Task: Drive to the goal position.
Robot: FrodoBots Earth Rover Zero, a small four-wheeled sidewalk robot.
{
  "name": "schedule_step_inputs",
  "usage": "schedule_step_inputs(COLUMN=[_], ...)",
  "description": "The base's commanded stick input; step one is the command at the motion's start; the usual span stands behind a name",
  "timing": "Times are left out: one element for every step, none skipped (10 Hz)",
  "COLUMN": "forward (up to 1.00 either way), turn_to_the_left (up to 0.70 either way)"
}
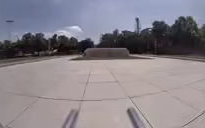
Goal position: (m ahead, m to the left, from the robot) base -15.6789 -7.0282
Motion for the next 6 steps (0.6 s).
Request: schedule_step_inputs(forward=[0.70, 0.70, 0.70, 0.70, 0.70, 0.70], turn_to_the_left=[0.00, 0.00, 0.00, -0.02, -0.25, -0.34])
